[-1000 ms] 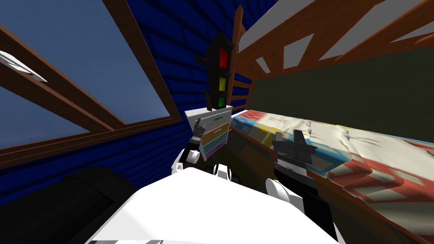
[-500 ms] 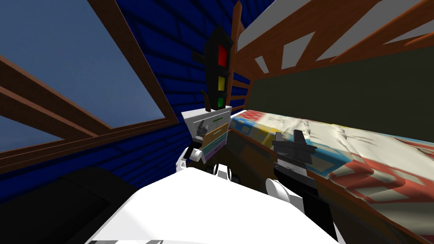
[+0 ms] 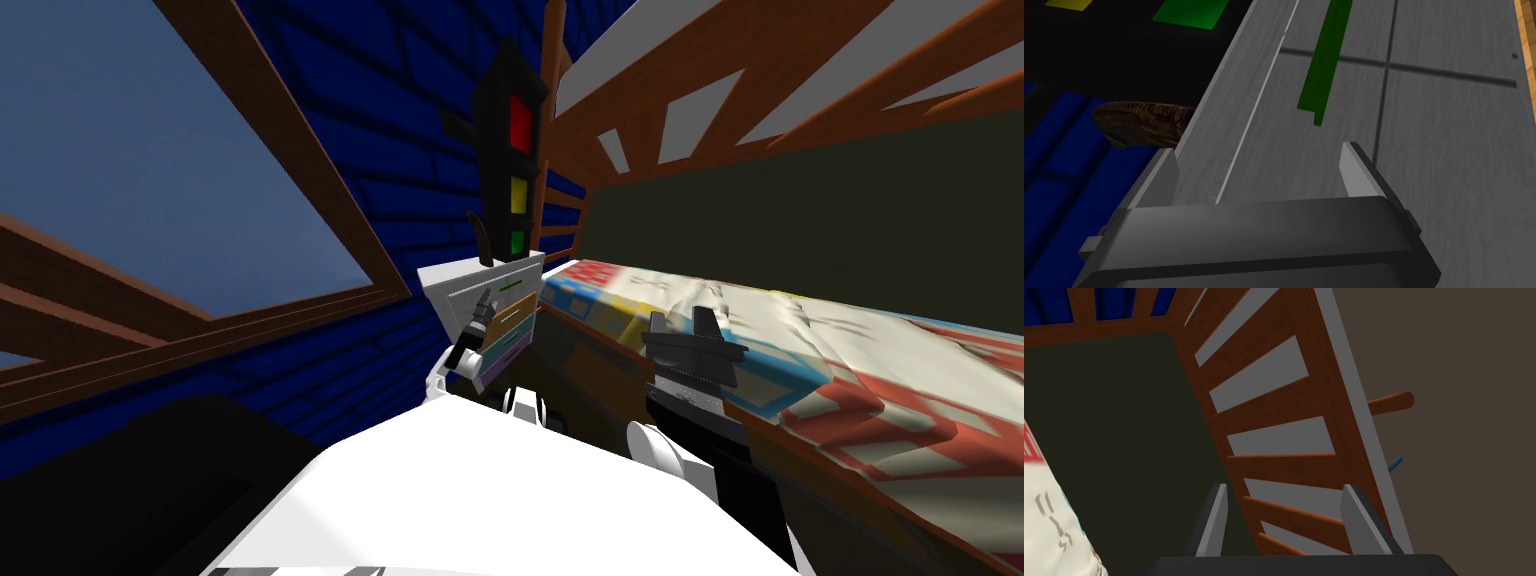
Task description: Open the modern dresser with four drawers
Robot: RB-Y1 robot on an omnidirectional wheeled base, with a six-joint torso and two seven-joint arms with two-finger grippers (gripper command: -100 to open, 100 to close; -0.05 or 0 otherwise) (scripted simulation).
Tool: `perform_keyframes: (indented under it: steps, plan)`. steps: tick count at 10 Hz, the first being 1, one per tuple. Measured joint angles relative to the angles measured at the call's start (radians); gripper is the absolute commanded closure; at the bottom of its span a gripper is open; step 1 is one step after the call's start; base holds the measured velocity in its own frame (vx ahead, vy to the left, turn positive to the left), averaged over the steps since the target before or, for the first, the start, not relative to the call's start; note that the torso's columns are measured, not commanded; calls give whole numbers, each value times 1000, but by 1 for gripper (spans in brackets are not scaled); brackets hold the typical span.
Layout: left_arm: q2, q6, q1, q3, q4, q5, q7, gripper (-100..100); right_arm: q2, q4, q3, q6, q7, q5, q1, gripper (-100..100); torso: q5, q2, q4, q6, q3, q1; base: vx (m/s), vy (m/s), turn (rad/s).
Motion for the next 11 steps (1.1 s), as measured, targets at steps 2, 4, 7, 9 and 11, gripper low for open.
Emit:
perform_keyframes:
  steps: [2, 4, 7, 9, 11]
  plan:
    - [16, 35, -32, -2, 44, 1, 6, -100, 0, 0, 0, 0, 0, 0, 0, 0, 0, 1, 0, 0, 1, 0, 78, 42, -82]
    - [24, 64, -47, -12, 74, -3, 6, -100, 0, 0, 0, 0, 0, 0, 0, 0, 0, 2, 1, 0, 1, -1, 42, 28, -22]
    - [28, 95, -49, -9, 46, -1, 10, -100, 0, 0, 0, 0, 0, 0, 0, 0, 0, -2, -1, 0, -1, -1, 73, 0, -2]
    - [29, 84, -50, -9, 62, -1, 10, 100, 0, 0, 0, 0, 0, 0, 0, 0, 0, 7, 2, 0, 4, 0, -51, 0, 2]
    - [30, 86, -47, -10, 50, -1, 11, 100, 0, 0, 0, 0, 0, 0, 0, 0, -1, 4, 1, 0, 2, -6, -67, -128, 14]
